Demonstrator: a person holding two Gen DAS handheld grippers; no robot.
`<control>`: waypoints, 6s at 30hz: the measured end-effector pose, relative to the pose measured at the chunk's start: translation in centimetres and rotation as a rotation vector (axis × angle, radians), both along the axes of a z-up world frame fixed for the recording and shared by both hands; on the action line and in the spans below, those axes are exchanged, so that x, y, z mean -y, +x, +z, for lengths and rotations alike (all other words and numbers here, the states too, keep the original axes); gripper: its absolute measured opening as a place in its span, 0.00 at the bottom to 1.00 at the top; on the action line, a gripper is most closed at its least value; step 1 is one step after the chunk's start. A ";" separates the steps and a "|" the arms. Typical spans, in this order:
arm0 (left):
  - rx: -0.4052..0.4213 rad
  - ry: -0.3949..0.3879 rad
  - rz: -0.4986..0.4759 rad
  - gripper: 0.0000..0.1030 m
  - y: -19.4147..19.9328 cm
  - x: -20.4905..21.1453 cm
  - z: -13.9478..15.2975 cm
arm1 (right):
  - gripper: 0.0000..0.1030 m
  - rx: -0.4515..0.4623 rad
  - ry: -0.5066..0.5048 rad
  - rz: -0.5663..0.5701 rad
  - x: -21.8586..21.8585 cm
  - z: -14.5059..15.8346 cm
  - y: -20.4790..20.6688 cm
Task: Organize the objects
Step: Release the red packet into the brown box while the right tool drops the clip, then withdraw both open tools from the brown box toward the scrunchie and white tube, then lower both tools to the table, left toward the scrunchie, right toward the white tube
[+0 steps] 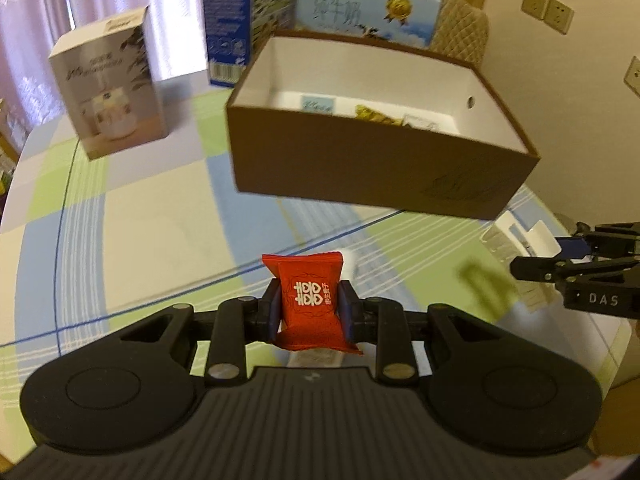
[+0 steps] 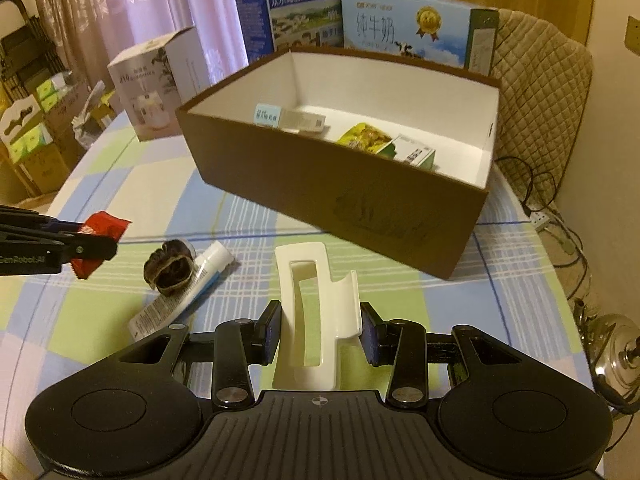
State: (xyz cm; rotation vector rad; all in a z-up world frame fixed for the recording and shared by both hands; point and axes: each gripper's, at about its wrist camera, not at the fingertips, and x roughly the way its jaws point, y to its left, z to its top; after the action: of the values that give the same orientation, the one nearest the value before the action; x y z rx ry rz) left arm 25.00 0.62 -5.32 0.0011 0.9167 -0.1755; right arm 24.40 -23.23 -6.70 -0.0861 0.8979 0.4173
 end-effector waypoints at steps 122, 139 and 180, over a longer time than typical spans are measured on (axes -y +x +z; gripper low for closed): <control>0.013 -0.024 0.077 0.88 1.7 2.6 5.4 | 0.51 0.005 0.112 -0.091 2.1 6.0 0.9; -0.045 -0.015 0.101 0.88 -3.4 -0.6 3.6 | 0.51 -0.078 0.095 -0.054 -0.7 3.5 -2.7; -0.136 0.043 0.065 0.88 -3.3 -1.2 -1.2 | 0.51 -0.245 0.066 -0.067 -3.1 -2.5 -2.0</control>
State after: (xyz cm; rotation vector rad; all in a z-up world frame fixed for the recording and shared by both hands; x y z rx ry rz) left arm 21.67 1.87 -6.52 -0.0011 1.0543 -0.0962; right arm 22.39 -20.15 -9.20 0.0564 1.1244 0.4002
